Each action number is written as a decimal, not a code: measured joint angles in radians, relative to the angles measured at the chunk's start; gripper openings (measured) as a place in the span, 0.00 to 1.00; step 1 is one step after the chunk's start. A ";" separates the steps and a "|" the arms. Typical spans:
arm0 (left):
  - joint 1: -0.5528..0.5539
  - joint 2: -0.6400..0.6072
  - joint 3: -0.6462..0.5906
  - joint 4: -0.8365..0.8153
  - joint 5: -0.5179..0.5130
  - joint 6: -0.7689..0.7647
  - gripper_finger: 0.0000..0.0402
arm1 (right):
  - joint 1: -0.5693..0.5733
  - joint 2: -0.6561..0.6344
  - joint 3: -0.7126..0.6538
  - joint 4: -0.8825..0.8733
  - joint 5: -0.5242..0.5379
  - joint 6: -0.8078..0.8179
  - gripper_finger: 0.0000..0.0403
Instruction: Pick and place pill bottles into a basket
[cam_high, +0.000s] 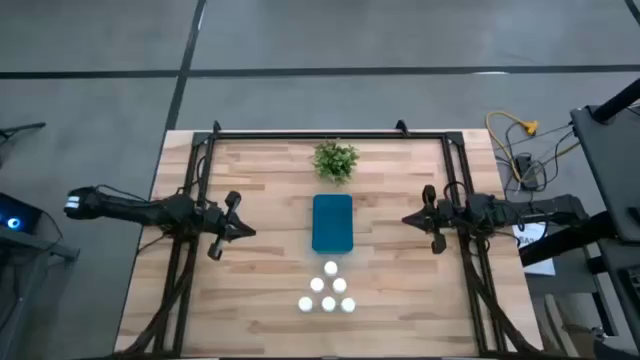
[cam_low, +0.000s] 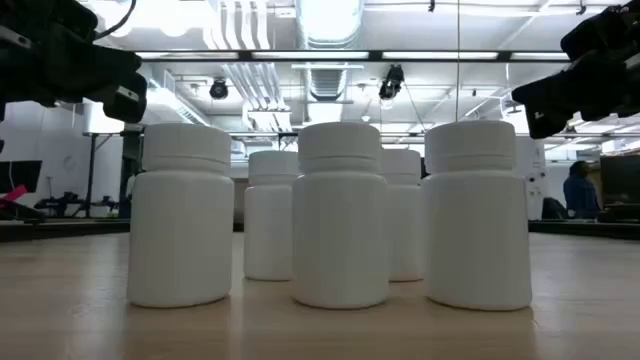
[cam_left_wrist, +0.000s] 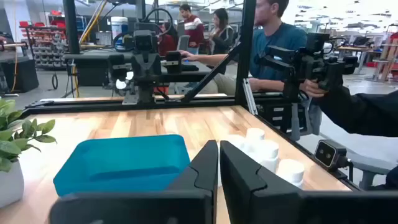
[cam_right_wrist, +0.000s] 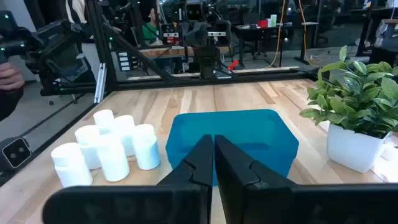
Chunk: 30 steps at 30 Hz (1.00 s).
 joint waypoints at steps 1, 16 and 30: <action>0.000 -0.001 0.000 0.001 0.000 0.000 0.00 | 0.000 0.000 0.000 0.000 0.000 0.000 0.02; 0.000 -0.013 0.000 0.008 0.000 0.000 0.00 | 0.000 0.000 0.000 0.000 0.000 0.002 0.02; 0.000 -0.013 0.000 0.010 0.000 0.000 0.00 | 0.000 0.000 0.000 0.008 0.002 0.001 0.02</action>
